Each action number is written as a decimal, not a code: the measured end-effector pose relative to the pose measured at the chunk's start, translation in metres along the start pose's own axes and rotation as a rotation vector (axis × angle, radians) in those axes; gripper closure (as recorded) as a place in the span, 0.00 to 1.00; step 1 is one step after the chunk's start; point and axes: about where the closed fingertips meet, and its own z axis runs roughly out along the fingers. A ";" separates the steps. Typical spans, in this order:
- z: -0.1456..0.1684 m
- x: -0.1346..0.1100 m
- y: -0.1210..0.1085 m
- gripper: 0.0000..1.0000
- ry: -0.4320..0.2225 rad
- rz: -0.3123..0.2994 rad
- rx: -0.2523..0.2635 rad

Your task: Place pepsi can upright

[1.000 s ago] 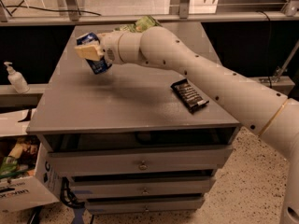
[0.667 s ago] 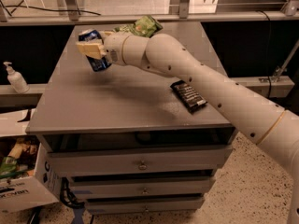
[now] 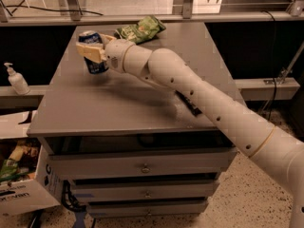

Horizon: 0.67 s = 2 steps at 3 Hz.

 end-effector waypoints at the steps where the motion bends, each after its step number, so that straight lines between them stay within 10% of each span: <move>1: 0.003 0.006 0.003 1.00 -0.003 0.006 -0.004; 2: 0.002 0.010 0.004 1.00 0.022 -0.008 -0.006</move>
Offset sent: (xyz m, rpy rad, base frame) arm -0.0034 0.0009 -0.0151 -0.0615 0.0040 0.0027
